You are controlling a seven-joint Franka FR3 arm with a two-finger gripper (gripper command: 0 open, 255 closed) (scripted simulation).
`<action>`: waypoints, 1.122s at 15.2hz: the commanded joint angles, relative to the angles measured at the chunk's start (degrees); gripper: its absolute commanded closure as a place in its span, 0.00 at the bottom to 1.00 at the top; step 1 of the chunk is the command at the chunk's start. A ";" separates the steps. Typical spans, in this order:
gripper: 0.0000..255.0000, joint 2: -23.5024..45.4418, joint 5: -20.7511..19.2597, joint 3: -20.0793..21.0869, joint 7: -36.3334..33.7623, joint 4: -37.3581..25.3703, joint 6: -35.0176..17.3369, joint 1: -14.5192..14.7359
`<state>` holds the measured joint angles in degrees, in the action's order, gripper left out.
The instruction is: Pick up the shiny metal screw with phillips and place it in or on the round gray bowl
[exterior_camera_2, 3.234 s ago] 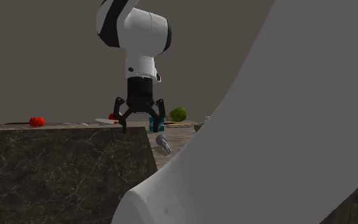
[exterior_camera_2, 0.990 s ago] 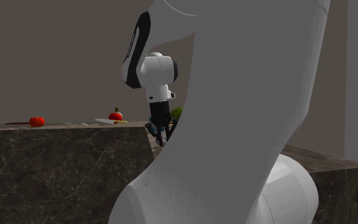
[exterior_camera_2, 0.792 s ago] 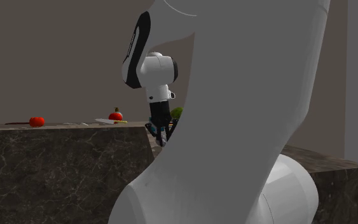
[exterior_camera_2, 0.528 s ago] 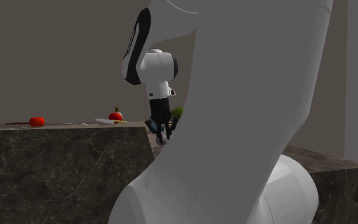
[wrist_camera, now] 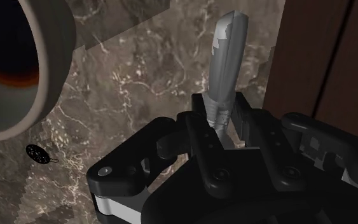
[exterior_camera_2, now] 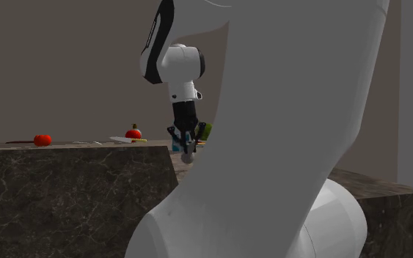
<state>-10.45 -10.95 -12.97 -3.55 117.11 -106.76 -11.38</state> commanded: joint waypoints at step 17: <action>1.00 0.55 0.67 0.50 1.89 -14.56 13.92 0.31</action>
<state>-10.08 -10.33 -12.46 -1.82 103.44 -93.55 -11.07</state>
